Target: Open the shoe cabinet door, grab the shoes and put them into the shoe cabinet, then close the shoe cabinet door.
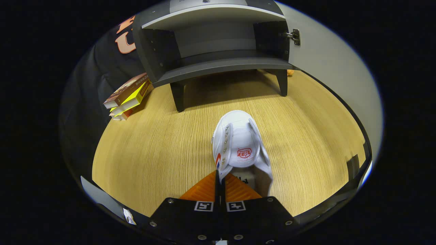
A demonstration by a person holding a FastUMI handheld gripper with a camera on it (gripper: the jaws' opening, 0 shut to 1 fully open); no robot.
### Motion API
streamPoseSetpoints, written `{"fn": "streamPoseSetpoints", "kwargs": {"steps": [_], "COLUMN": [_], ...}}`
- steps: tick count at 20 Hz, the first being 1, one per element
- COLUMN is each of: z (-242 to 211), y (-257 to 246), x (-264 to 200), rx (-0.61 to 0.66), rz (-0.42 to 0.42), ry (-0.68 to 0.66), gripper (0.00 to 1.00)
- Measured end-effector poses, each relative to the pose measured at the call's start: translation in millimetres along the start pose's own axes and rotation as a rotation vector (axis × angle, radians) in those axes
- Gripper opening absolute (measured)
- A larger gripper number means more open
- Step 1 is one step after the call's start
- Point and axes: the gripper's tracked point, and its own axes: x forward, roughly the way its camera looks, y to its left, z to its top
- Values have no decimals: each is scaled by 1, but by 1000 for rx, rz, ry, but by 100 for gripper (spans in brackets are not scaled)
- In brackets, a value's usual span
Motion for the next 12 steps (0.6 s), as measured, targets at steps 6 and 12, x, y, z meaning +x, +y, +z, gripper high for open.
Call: {"fn": "streamPoseSetpoints", "kwargs": {"steps": [6,12], "z": [22,46], "y": [-2,4], "x": [-11,-20], "rx": [-21,-45], "rz": [-9,-1], "ry": [-53,-102], "gripper": [0,0]}}
